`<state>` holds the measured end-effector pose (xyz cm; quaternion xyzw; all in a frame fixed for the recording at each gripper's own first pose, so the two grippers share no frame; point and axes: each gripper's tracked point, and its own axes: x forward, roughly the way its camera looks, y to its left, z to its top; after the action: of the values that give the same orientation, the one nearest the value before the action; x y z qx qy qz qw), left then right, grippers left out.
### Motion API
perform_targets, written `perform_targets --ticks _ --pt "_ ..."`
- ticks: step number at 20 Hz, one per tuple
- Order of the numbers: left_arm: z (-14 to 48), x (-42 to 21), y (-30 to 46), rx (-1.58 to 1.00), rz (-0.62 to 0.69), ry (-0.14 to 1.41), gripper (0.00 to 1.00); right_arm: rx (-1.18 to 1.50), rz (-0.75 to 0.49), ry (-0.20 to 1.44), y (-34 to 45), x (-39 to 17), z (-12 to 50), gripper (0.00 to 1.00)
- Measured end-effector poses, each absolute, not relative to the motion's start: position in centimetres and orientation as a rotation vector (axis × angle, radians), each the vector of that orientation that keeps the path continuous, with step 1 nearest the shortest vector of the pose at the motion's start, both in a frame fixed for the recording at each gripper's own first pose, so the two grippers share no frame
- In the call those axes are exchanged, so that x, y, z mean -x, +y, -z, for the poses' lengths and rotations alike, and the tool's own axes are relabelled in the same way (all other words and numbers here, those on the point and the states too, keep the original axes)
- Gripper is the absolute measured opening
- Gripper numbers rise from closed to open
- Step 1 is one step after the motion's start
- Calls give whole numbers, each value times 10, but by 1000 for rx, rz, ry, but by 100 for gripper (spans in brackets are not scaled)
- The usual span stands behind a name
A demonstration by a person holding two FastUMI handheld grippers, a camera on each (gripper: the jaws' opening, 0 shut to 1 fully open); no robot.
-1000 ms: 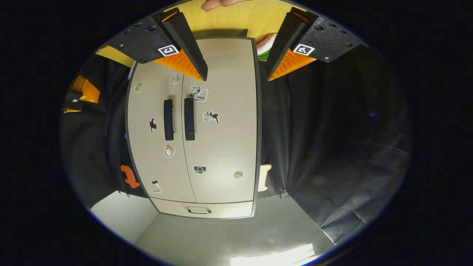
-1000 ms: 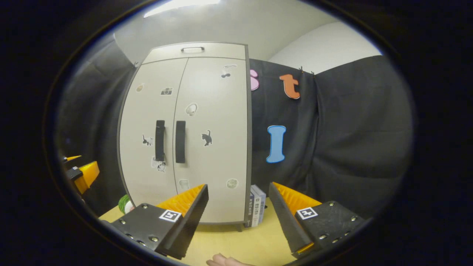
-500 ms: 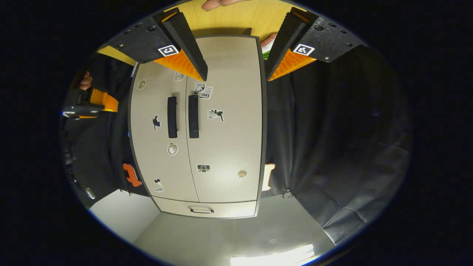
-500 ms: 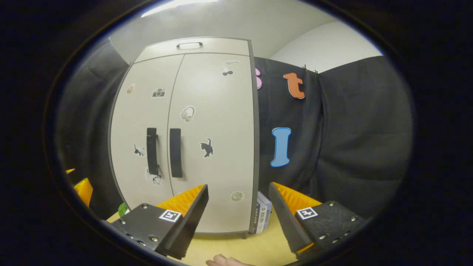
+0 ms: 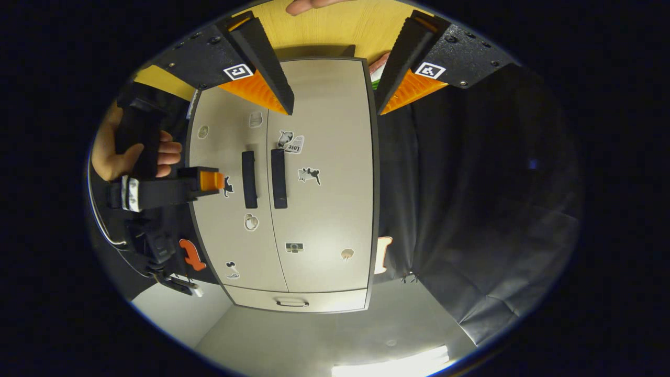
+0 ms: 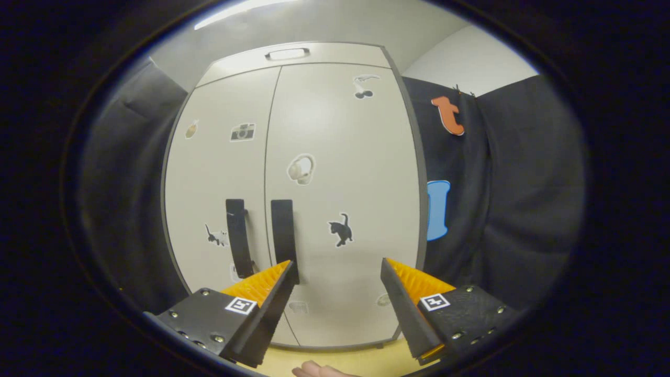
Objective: Open the right door of the double-door shoe cabinet with the right hand, and open the left door with the left hand.
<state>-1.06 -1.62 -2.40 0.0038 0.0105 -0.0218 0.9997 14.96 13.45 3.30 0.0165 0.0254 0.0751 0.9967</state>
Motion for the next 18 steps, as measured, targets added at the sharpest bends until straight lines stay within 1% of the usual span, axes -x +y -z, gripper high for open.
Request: perform_targets --ticks 1,2,3,4,5,6,7,10,11,12,13,14,15,16,17,18 --pt "27 12 -18 -2 54 26 96 -23 -154 45 143 -157 -35 98" --pt "29 14 -17 3 62 29 96 -11 -157 42 150 -163 -36 94" --pt "31 16 -17 7 67 32 96 -2 -162 41 157 -168 -36 98" --pt "33 18 -15 6 69 34 96 -3 -167 43 164 -174 -36 98" --pt "36 19 -12 2 66 38 96 -14 -175 53 170 -179 -34 100" --pt "38 19 -9 1 63 41 96 -29 -183 64 176 -183 -31 94" --pt "41 20 -7 3 62 47 96 -33 -182 66 181 -187 -30 98" --pt "51 19 2 13 54 67 96 18 -160 61 190 -199 -28 98" --pt "55 19 5 24 50 78 96 26 -147 70 192 -203 -25 93" --pt "60 19 6 38 50 89 96 21 -156 75 199 -206 -23 97" --pt "63 18 6 48 54 100 96 6 -176 79 206 -206 -23 90" --pt "68 17 8 54 54 108 96 -3 -168 83 206 -209 -21 86" --pt "70 16 9 57 53 115 96 -9 -154 86 204 -213 -20 75" --pt "73 16 9 59 56 124 96 -22 -152 90 204 -216 -18 68" --pt "74 16 6 61 73 129 96 -37 -166 84 208 -220 -18 53" --pt "74 18 4 69 90 132 96 -49 -190 72 211 -222 -20 48"
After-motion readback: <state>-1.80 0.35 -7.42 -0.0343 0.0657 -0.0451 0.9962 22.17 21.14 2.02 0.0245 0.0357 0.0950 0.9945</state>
